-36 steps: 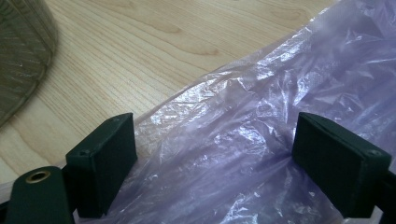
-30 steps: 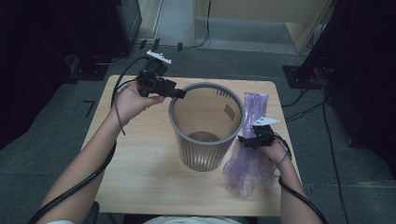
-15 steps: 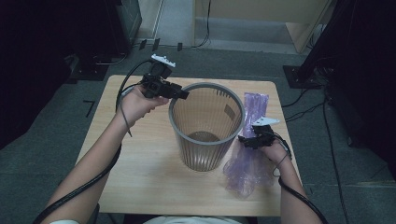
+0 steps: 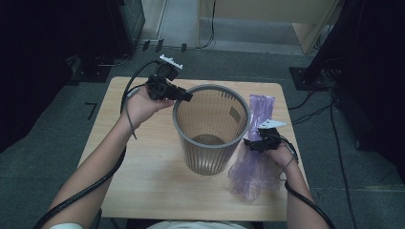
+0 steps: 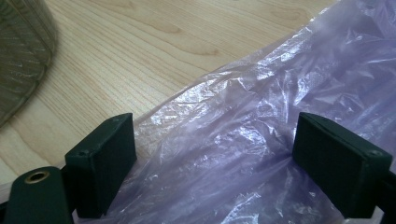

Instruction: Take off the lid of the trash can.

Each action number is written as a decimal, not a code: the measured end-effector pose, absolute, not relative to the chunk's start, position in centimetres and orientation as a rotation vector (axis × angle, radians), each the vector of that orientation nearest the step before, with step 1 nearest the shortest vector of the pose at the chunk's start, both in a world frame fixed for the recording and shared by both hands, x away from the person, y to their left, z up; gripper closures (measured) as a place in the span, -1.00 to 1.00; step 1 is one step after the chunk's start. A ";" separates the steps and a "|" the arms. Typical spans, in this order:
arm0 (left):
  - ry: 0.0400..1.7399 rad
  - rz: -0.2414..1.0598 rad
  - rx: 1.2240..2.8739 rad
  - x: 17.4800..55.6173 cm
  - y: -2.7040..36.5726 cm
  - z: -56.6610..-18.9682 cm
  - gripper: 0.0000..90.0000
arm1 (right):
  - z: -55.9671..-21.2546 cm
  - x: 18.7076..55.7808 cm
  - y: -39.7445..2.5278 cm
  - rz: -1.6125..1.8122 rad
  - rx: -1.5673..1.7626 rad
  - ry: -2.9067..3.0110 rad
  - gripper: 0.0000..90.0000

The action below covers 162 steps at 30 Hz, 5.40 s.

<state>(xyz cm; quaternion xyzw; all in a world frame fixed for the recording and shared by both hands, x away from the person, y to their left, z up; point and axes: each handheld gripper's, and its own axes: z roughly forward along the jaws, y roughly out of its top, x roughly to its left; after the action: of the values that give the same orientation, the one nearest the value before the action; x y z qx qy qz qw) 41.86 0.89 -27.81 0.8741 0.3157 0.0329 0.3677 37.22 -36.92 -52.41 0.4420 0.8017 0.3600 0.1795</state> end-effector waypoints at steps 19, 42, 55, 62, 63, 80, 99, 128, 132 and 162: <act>0.821 0.128 2.256 41.5 0.2 -26.5 0.75 | -52.4 37.2 -36.9 1.015 1.252 2.263 -0.70; 0.935 -0.091 2.093 43.1 3.3 -24.9 0.82 | -52.4 37.2 -36.8 1.013 1.257 2.260 -0.70; 0.955 -0.168 2.045 43.3 5.6 -24.6 0.83 | -52.4 37.2 -36.8 1.010 1.259 2.257 -0.71; 0.976 -0.173 2.031 43.4 6.9 -24.6 0.84 | -52.4 37.2 -36.8 1.009 1.259 2.259 -0.72; 0.982 -0.169 2.033 43.3 7.1 -24.6 0.84 | -52.4 37.2 -36.7 1.007 1.262 2.261 -0.72; 1.086 -0.169 1.966 43.2 11.4 -26.1 0.84 | -52.4 37.2 -36.6 1.004 1.271 2.248 -0.72; 1.152 -0.158 1.900 43.1 15.0 -27.1 0.84 | -52.4 37.2 -36.5 1.005 1.280 2.240 -0.72; 1.227 -0.125 1.863 42.4 19.2 -27.2 0.84 | -51.5 37.2 -37.1 1.059 1.285 2.233 -0.68; 1.237 -0.117 1.841 42.2 20.2 -27.1 0.84 | -51.1 37.1 -37.4 1.077 1.278 2.213 -0.68; 1.313 -0.097 1.795 41.5 24.1 -29.6 0.84 | -50.7 36.9 -39.8 1.071 1.340 2.132 -0.68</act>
<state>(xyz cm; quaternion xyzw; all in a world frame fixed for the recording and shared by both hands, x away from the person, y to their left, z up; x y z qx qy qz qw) 41.48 24.09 -29.56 0.7234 0.5292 -0.0391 0.4418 36.90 -39.75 -50.69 0.4796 0.7632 0.3834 0.2014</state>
